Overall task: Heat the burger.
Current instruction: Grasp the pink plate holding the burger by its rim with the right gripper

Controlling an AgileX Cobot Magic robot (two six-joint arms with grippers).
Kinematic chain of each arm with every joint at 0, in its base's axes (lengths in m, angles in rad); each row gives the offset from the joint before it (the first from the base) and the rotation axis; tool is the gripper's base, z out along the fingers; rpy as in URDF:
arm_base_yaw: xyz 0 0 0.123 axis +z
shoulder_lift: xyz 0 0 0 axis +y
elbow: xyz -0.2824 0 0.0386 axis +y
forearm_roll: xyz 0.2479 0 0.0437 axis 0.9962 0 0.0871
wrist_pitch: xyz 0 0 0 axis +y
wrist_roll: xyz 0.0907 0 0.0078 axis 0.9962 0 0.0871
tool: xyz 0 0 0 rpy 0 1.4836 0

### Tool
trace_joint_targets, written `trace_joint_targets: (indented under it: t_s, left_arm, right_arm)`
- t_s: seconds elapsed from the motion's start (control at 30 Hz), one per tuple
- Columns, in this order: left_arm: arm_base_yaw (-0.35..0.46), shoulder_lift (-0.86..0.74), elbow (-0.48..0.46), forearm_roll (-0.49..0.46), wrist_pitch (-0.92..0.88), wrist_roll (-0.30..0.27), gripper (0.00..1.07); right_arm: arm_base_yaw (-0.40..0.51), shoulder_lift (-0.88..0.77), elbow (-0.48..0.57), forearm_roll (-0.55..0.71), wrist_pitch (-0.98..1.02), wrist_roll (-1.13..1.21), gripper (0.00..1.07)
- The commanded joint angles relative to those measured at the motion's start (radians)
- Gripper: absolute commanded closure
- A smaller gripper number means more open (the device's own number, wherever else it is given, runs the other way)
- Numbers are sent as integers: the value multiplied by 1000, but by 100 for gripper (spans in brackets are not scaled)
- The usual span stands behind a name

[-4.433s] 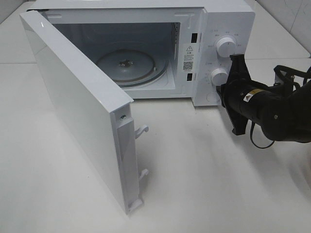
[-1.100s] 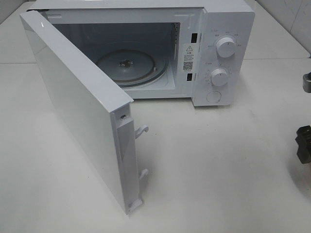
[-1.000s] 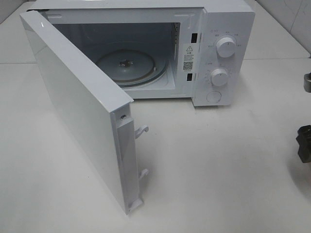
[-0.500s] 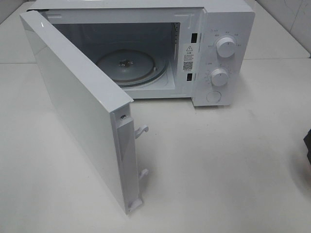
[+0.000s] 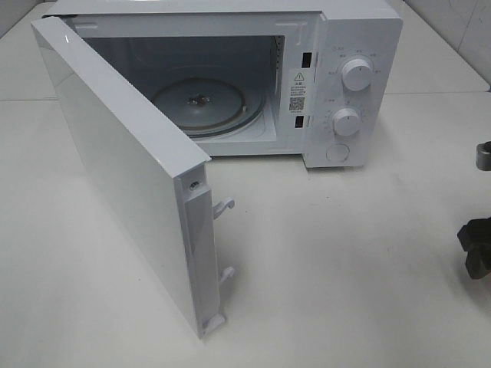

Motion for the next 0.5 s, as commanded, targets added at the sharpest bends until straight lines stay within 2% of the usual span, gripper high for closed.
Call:
trace_joint_targets:
  t_s: [0.03, 0.5]
  left_arm:
    - [2, -14, 1, -3, -13, 4, 6]
    - [2, -14, 1, -3, -13, 4, 6]
  right_arm:
    - [-3, 33, 4, 4, -23, -15, 26]
    - [-4, 178, 4, 2, -69, -14, 29]
